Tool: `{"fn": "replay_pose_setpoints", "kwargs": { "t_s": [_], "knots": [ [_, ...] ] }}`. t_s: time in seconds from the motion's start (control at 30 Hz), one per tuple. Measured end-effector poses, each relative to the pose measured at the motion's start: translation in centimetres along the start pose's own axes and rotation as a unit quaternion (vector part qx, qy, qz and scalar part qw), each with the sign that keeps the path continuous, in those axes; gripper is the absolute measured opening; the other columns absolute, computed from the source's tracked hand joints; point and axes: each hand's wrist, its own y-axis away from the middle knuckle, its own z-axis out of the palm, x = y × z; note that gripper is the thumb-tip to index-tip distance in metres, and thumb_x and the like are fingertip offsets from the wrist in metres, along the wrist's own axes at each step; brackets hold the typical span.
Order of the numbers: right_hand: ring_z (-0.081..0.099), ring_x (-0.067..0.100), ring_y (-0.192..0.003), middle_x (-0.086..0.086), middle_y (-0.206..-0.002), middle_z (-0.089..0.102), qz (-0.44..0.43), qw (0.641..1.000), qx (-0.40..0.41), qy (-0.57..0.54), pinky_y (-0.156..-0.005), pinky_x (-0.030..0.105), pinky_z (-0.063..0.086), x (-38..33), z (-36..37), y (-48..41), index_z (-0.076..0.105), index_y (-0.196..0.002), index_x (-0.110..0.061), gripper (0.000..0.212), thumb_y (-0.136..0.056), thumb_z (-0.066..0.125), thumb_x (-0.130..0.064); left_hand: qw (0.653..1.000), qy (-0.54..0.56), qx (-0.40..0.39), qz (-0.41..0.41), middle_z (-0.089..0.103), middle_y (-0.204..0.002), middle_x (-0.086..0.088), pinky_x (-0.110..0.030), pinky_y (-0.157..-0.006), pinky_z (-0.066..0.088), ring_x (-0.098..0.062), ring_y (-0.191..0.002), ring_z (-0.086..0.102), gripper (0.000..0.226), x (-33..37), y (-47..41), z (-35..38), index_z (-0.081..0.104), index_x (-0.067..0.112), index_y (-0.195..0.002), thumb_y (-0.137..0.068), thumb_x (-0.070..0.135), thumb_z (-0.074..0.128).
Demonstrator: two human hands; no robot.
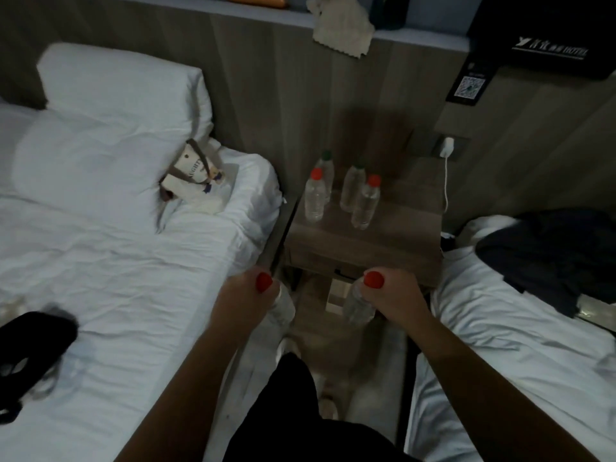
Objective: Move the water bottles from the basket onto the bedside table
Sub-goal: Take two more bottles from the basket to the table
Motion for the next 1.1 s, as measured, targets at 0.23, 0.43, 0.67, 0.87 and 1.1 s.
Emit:
{"fn": "replay_pose_setpoints", "kwargs": {
  "t_s": [0.23,0.43,0.67,0.87,1.1],
  "knots": [
    [0.068,0.026,-0.072,0.013,-0.08,0.071,0.026,0.999,0.031,-0.024,-0.075,0.045,0.055,0.0,-1.1,-7.8,0.069,-0.087,-0.003,0.026,-0.082,0.067,-0.028,0.998,0.002,-0.057,0.0,0.067,-0.077,-0.005,-0.032,-0.068,0.052,-0.021,-0.072,0.065,0.021,2.2,-10.2,2.9,0.064,0.012,-0.085,-0.084,0.033,0.061],
    [0.065,0.015,-0.082,0.0,-0.087,0.071,0.095,0.994,0.019,-0.042,-0.081,0.033,0.053,-1.9,-1.4,-16.5,0.07,-0.096,-0.022,0.02,-0.081,0.066,-0.033,0.992,-0.002,-0.127,0.007,0.069,-0.09,-0.007,-0.039,-0.079,0.053,-0.025,-0.086,0.065,0.032,2.9,-19.9,4.7,0.063,0.018,-0.099,-0.082,0.045,0.056],
    [0.061,0.011,-0.083,0.0,-0.087,0.065,0.148,0.979,0.07,-0.123,-0.067,0.016,0.042,-3.2,-0.7,-25.1,0.07,-0.099,-0.017,0.02,-0.079,0.069,-0.019,0.987,-0.029,-0.151,0.035,0.07,-0.09,-0.014,-0.033,-0.072,0.048,-0.034,-0.087,0.065,0.023,3.1,-27.4,6.6,0.064,0.015,-0.102,-0.087,0.031,0.057],
    [0.064,0.02,-0.089,0.003,-0.093,0.068,0.172,0.98,0.042,-0.09,-0.077,0.031,0.051,-3.3,0.1,-29.9,0.069,-0.101,-0.02,0.023,-0.079,0.066,-0.027,0.985,-0.021,-0.168,0.018,0.07,-0.088,-0.01,-0.031,-0.07,0.049,-0.03,-0.084,0.066,0.021,2.5,-30.7,7.9,0.062,0.018,-0.101,-0.087,0.033,0.057],
    [0.064,0.029,-0.09,0.011,-0.096,0.068,0.177,0.984,-0.008,-0.025,-0.079,0.037,0.053,-3.6,0.7,-33.2,0.066,-0.103,-0.012,0.027,-0.082,0.063,-0.028,0.982,-0.036,-0.184,0.016,0.071,-0.087,-0.011,-0.032,-0.07,0.05,-0.029,-0.083,0.067,0.022,2.2,-32.5,9.2,0.066,0.015,-0.097,-0.086,0.032,0.058]
  ]
}}
